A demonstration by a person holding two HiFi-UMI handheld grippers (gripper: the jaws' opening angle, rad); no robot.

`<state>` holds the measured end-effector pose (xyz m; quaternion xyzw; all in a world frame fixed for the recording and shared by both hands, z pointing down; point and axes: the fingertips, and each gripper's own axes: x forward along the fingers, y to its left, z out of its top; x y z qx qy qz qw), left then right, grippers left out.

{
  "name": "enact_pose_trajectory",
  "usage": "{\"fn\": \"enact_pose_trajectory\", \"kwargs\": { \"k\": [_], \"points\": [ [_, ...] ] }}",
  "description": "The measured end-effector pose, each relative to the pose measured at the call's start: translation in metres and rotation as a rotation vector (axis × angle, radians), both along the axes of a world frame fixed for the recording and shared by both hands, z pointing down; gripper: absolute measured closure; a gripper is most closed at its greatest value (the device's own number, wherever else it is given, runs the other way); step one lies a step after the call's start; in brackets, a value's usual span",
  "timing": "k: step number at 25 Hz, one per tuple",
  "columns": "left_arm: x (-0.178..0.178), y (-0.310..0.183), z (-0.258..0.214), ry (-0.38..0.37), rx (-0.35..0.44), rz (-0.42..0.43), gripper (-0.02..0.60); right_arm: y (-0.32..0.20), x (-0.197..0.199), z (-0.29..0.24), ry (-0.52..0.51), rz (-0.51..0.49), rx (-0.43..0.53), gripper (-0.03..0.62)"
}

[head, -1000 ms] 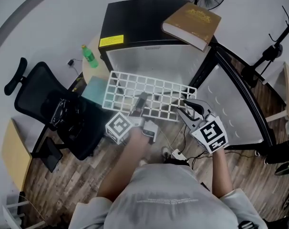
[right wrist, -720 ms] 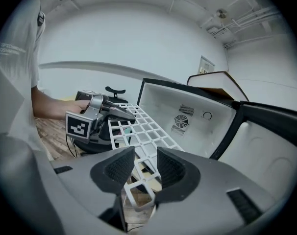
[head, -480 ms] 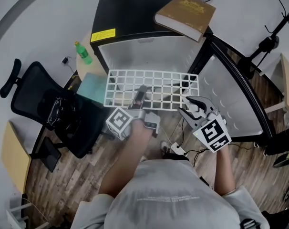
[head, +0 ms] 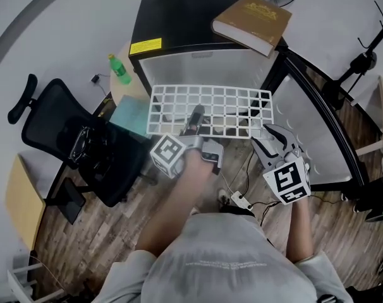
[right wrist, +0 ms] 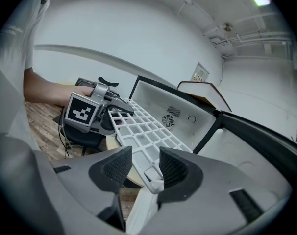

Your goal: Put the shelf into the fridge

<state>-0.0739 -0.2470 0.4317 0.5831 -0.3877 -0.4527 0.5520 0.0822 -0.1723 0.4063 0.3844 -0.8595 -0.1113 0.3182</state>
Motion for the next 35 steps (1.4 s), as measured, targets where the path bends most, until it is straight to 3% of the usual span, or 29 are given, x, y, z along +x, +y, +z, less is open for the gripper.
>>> {"fn": "enact_pose_trajectory", "kwargs": {
  "k": [9,23,29,35],
  "points": [
    [-0.005,-0.017,-0.007,0.021,-0.013,-0.009,0.545,-0.018,0.005,-0.016,-0.021,0.047,0.076,0.411],
    [-0.004,-0.035,-0.008,0.004,-0.063,-0.029,0.546,-0.044,0.002,-0.018,-0.051,0.068,0.085,0.448],
    [-0.004,-0.043,-0.007,0.012,-0.075,-0.042,0.546,-0.053,-0.006,-0.014,0.009,0.053,0.102,0.457],
    [-0.006,-0.049,-0.006,0.028,-0.082,-0.065,0.546,-0.063,-0.010,-0.013,-0.013,0.054,0.099,0.471]
  ]
}}
